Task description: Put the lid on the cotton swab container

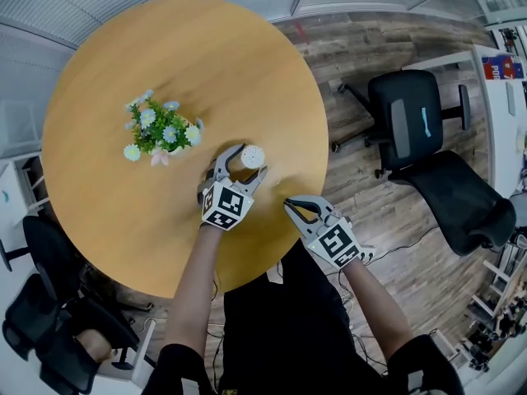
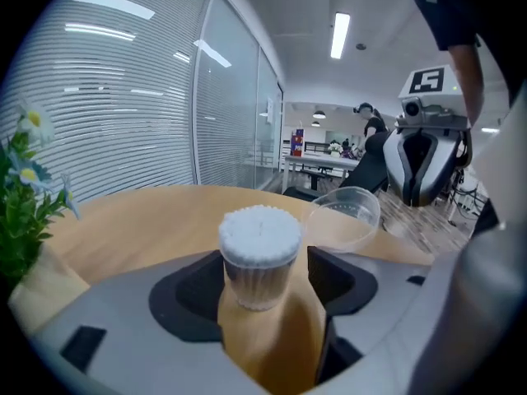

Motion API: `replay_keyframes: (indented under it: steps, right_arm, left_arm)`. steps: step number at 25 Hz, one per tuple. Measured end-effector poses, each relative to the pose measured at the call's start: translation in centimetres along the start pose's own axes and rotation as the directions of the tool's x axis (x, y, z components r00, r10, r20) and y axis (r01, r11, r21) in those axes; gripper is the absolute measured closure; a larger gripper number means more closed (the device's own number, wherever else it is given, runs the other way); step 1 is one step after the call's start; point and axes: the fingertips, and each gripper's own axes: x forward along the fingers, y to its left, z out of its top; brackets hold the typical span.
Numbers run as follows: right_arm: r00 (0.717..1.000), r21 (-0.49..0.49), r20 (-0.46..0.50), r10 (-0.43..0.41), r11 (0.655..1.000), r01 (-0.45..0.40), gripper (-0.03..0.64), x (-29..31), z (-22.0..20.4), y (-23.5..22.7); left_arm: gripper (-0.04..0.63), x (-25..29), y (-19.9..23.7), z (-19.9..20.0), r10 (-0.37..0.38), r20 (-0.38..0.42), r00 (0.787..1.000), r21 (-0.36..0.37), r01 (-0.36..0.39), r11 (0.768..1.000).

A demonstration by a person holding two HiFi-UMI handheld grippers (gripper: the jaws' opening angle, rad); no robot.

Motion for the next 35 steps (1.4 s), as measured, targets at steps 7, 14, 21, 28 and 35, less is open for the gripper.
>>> replay_keyframes:
  steps: [7, 14, 21, 28, 35]
  right_arm:
    - [1.000, 0.010, 0.001, -0.001, 1.000, 0.001, 0.609, 0.2, -0.3, -0.5]
    - [1.000, 0.020, 0.004, -0.001, 1.000, 0.001, 0.609, 0.5, -0.2, -0.8]
    - [1.000, 0.031, -0.006, 0.004, 0.999, -0.003, 0.609, 1.6, -0.7, -1.0]
    - [1.000, 0.033, -0.017, 0.002, 0.999, -0.001, 0.609, 2.9, -0.9, -1.3]
    - [0.999, 0.028, 0.027, -0.029, 0.999, 0.028, 0.609, 3.5, 1.3, -1.8]
  left_arm:
    - [0.331, 0.6, 0.8, -0.1, 0.041, 0.023, 0.999, 0.003, -0.041, 0.999]
    - [0.339, 0.5, 0.7, -0.1, 0.062, 0.034, 0.997, 0.031, -0.063, 0.998]
    - [0.339, 0.5, 0.7, 0.0, 0.062, 0.031, 0.998, 0.032, -0.063, 0.998]
    - [0.339, 0.5, 0.6, -0.1, 0.063, 0.029, 0.998, 0.032, -0.064, 0.997]
    - [0.339, 0.6, 0.7, -0.2, 0.063, 0.026, 0.998, 0.033, -0.064, 0.997]
